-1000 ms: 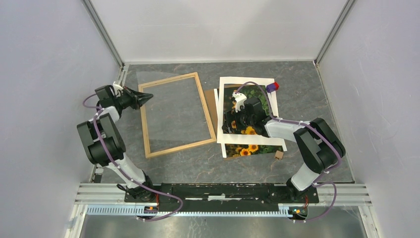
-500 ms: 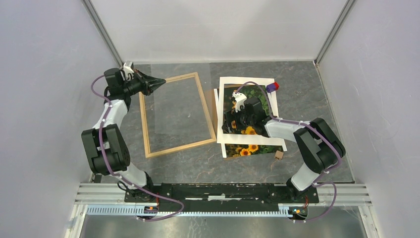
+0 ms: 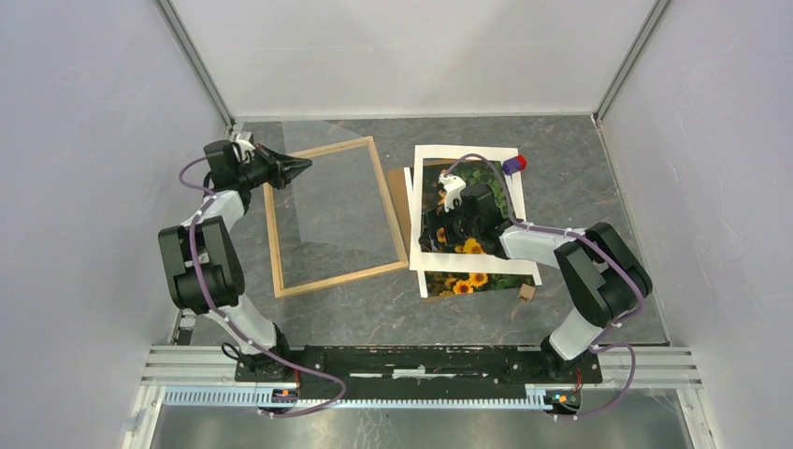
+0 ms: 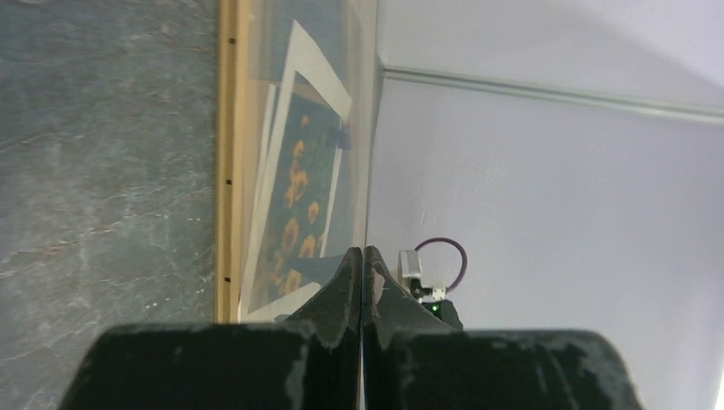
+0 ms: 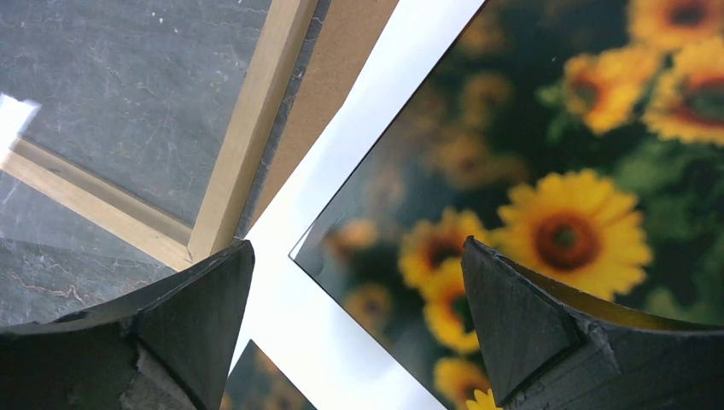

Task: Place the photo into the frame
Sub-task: Place the photo frame item in the photo frame.

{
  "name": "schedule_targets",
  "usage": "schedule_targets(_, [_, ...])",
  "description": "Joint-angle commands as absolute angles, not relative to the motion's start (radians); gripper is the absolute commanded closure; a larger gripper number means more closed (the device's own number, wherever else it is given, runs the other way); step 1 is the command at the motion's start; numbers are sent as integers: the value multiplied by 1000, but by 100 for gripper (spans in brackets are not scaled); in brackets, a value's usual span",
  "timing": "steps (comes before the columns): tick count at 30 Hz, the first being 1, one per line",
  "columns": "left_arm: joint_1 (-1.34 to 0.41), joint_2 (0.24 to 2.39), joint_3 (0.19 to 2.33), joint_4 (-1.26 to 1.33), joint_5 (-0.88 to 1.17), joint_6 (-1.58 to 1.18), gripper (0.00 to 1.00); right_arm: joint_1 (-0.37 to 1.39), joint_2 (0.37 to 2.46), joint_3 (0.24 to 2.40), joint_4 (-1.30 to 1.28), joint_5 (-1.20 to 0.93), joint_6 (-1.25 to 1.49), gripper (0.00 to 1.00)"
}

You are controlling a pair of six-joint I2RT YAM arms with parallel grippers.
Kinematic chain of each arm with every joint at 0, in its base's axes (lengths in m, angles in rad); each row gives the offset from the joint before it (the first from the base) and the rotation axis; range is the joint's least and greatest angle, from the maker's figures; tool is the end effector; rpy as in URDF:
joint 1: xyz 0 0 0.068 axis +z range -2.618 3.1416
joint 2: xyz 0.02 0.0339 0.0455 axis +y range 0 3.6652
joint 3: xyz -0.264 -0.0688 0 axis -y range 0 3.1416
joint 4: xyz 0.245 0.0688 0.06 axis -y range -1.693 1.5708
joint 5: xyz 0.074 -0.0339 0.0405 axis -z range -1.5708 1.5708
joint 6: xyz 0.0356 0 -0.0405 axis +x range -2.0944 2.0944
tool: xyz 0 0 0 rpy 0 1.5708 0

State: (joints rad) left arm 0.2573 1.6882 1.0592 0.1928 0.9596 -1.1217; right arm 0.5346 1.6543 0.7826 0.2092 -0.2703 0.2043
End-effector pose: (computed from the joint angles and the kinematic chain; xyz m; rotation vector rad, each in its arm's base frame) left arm 0.3652 0.0659 0.2402 -0.7669 1.9810 -1.4909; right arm 0.2800 0.1768 0.1610 -0.5273 2.2374 0.6952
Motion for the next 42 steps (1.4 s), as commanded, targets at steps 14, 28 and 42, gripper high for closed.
schedule_targets(14, [391,1802,1047,106,1023,-965,98,536,1673,804,240,-282,209,2])
schedule_targets(28, [420,1839,1114,-71,1033,-809,98,537,1678,807,239,-283,209,2])
schedule_targets(42, [440,1858,1155,-132,1027,-747,98,537,1678,806,239,-283,207,2])
